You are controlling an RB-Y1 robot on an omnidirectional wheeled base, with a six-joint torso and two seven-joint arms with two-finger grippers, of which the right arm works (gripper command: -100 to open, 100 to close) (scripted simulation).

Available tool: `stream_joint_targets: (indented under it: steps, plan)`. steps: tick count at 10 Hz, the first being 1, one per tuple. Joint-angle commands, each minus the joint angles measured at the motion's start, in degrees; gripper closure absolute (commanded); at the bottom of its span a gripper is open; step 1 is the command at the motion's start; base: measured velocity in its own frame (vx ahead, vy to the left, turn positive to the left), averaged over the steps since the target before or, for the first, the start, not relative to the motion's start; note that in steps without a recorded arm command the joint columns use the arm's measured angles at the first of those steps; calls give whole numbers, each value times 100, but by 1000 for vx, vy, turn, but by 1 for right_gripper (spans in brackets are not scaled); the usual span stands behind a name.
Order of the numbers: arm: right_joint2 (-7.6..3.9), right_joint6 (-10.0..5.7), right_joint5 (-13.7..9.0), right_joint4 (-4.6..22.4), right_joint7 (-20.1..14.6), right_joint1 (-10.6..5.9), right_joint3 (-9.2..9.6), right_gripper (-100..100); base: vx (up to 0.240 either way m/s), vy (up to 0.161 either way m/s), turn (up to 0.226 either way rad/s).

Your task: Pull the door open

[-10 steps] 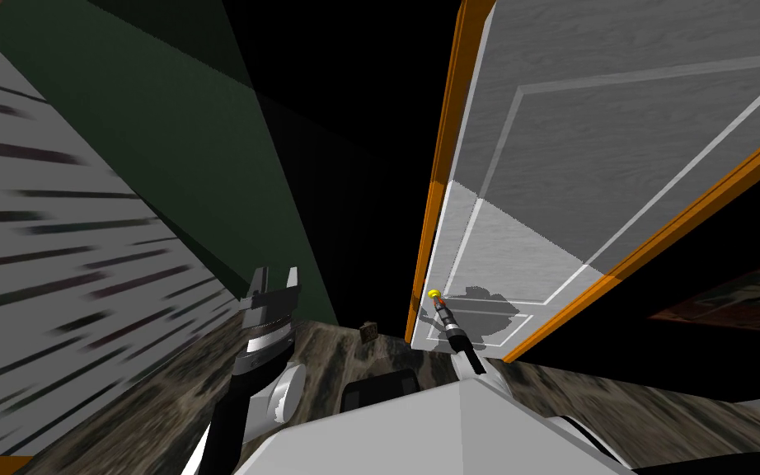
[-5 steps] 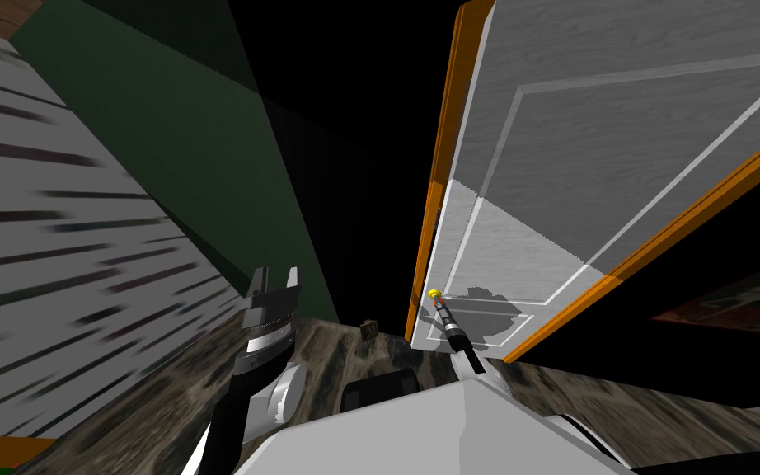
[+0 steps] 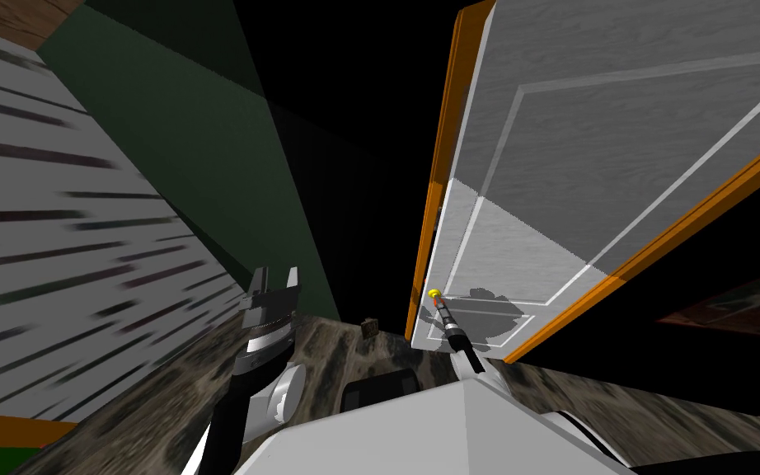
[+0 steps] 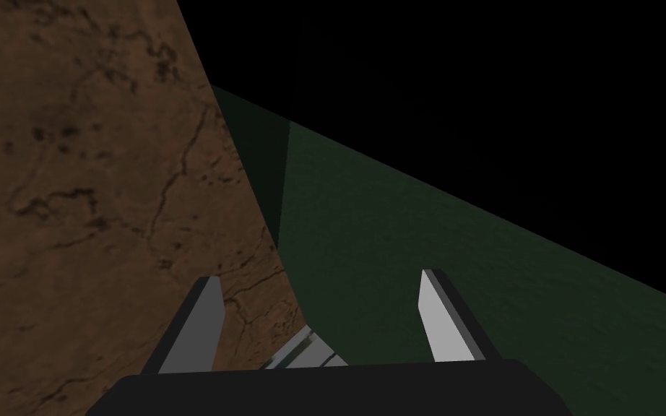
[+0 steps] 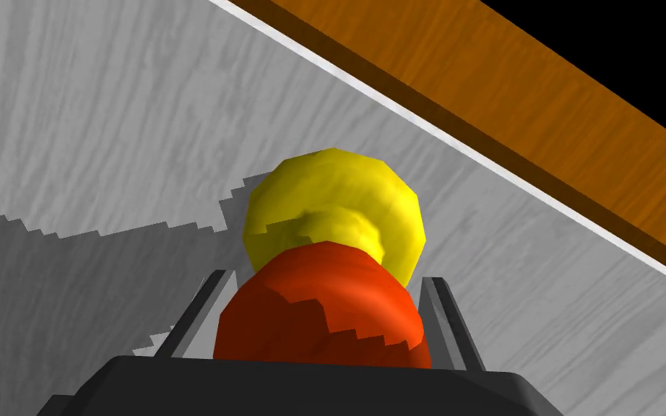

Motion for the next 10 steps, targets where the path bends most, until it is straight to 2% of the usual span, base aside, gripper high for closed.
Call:
stream_joint_targets:
  steps: [1, 7, 8, 9, 10]
  plan:
    - [28, 9, -12, -34, -177, 11, 26, 100, -25, -5, 13]
    - [6, 0, -139, -1, -1079, -20, 106, 100, -29, -8, 27]
    - [6, 0, -139, -1, -1131, -20, 106, 100, -24, -8, 16]
    - [0, -2, -171, 8, -1343, -27, 126, 100, -30, -7, 26]
    - [0, -2, -171, 8, -1370, -27, 126, 100, -24, -6, 16]
